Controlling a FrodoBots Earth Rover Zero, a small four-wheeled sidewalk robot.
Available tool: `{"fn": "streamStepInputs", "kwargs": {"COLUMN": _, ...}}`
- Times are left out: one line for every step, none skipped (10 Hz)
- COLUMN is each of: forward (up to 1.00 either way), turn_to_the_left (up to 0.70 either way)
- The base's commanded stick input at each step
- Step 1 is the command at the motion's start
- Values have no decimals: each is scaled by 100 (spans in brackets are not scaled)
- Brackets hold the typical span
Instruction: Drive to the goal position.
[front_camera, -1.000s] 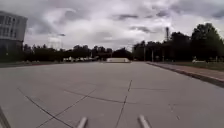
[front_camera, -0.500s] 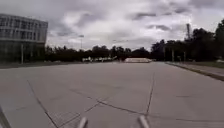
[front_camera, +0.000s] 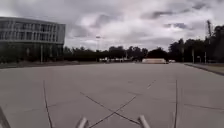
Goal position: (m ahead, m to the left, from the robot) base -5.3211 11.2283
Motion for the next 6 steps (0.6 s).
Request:
{"fn": "streamStepInputs", "kwargs": {"forward": 70, "turn_to_the_left": 32}}
{"fn": "streamStepInputs", "kwargs": {"forward": 70, "turn_to_the_left": 32}}
{"fn": "streamStepInputs", "kwargs": {"forward": 70, "turn_to_the_left": 30}}
{"fn": "streamStepInputs", "kwargs": {"forward": 70, "turn_to_the_left": 26}}
{"fn": "streamStepInputs", "kwargs": {"forward": 70, "turn_to_the_left": 19}}
{"fn": "streamStepInputs", "kwargs": {"forward": 70, "turn_to_the_left": 11}}
